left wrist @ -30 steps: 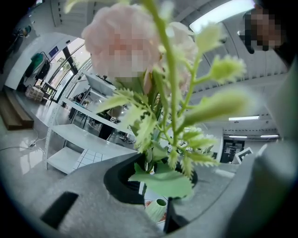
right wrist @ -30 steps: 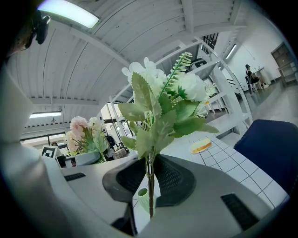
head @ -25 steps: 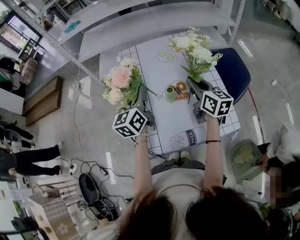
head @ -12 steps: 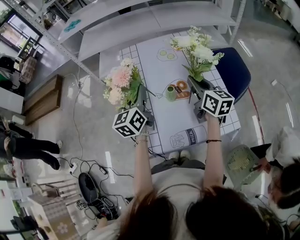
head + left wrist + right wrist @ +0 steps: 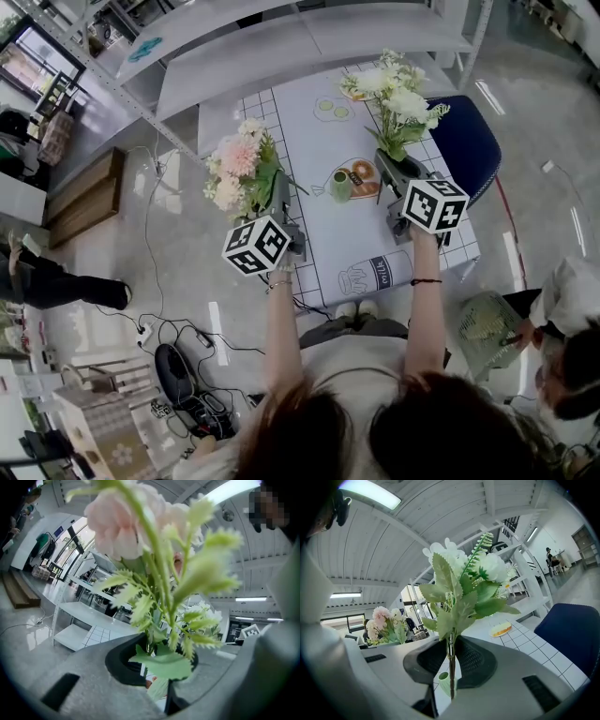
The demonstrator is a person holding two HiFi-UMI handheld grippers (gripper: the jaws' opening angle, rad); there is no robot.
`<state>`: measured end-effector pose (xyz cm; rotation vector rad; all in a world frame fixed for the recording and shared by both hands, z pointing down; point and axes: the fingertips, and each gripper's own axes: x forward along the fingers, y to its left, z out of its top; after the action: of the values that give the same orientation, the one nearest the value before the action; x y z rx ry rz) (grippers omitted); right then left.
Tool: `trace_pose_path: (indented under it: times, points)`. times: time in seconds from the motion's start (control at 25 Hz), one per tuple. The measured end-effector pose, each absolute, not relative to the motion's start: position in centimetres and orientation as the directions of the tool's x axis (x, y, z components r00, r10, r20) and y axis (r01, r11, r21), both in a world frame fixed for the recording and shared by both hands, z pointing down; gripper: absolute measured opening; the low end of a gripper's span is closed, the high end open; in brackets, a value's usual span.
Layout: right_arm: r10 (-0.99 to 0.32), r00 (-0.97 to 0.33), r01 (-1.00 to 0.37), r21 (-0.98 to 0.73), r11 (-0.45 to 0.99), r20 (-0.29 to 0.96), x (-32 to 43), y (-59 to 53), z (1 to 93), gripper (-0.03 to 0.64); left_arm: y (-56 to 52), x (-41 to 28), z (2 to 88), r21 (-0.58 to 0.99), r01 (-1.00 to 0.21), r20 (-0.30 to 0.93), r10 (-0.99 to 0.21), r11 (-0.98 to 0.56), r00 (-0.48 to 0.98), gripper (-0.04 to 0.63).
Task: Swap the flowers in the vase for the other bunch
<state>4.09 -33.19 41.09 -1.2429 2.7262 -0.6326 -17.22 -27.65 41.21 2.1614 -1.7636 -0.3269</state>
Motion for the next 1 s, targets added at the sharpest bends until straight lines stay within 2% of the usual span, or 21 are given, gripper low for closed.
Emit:
trace_pose_path:
  times: [1.0]
  points:
    - [-0.735, -0.678, -0.682, -0.389, 0.619, 0.018, 1.7, -35.3, 39.5, 0.056, -28.3, -18.4, 43.8, 0.44, -0.89, 0.088, -0.98, -0.124, 0.18, 0.055]
